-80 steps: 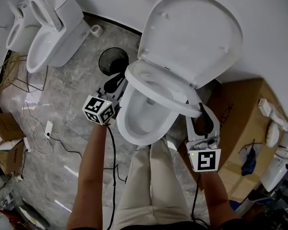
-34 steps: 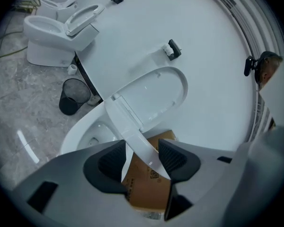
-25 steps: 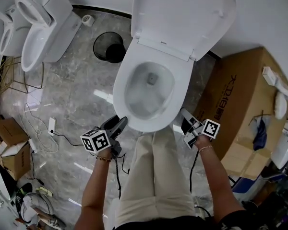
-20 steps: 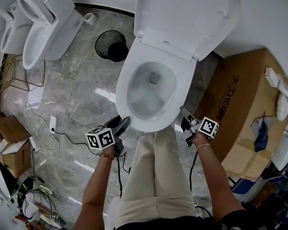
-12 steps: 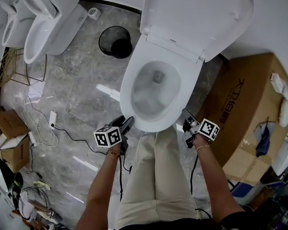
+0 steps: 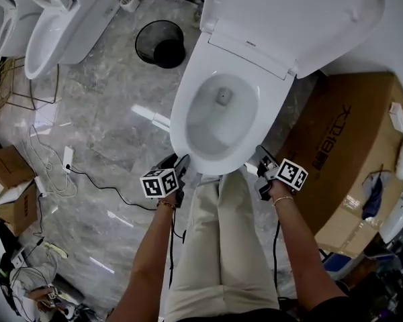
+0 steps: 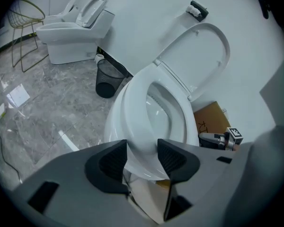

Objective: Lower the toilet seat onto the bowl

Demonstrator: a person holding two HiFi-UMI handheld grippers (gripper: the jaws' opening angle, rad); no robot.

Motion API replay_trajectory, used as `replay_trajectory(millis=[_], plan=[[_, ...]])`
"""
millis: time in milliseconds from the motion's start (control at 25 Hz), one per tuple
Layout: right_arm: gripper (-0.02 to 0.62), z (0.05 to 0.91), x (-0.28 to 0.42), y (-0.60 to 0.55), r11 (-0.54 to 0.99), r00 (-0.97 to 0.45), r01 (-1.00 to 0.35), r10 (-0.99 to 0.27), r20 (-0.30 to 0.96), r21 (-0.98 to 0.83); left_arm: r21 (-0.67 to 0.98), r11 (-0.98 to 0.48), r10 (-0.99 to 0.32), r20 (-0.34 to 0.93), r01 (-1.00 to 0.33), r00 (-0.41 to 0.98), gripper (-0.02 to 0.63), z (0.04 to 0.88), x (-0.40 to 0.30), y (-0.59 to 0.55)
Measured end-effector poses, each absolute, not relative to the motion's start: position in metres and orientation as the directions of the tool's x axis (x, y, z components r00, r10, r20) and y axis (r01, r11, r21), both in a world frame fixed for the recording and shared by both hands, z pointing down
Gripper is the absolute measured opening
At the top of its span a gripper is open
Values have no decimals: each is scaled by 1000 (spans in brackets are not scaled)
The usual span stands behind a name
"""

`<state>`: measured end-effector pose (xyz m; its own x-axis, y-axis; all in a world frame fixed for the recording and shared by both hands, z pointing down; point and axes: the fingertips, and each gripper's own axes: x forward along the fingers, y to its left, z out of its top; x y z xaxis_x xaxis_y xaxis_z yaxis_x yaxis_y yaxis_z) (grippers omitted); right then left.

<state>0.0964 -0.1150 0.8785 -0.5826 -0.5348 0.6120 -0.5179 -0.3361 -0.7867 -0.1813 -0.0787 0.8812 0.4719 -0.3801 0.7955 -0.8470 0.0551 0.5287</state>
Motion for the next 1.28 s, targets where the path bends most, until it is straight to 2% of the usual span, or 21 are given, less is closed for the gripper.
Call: replay_trajectory(millis=[200, 520, 720, 880, 920, 1000, 1080, 1280], plan=[[66, 889, 99, -114, -337, -559, -566, -513, 651, -752, 525, 63, -365, 804, -849, 470, 195, 896, -180, -77], [67, 897, 99, -117, -248, -528, -701, -451, 720, -669, 535, 43, -340, 802, -844, 491, 198, 903, -183, -80], [67, 890, 124, -111, -288, -434, -755, -453, 779, -589, 478, 38, -354, 827, -877, 436, 175, 886, -188, -68], [66, 853, 136, -119, -242, -403, -789, -489, 774, -564, 471, 65, -464, 795, -880, 391, 161, 842, -193, -73], [48, 840, 138, -122, -213, -394, -807, -499, 772, -550, 476, 65, -501, 776, -877, 384, 150, 826, -194, -77], [6, 808, 140, -132, -136, -389, -838, -531, 753, -529, 484, 51, -579, 727, -874, 369, 83, 788, -196, -88], [6, 766, 136, -146, -47, -404, -853, -570, 715, -520, 483, 16, -657, 665, -876, 355, 35, 741, -197, -102], [6, 646, 125, -177, 132, -438, -863, -676, 593, -488, 379, -134, -789, 519, -916, 330, 9, 613, -195, -134]])
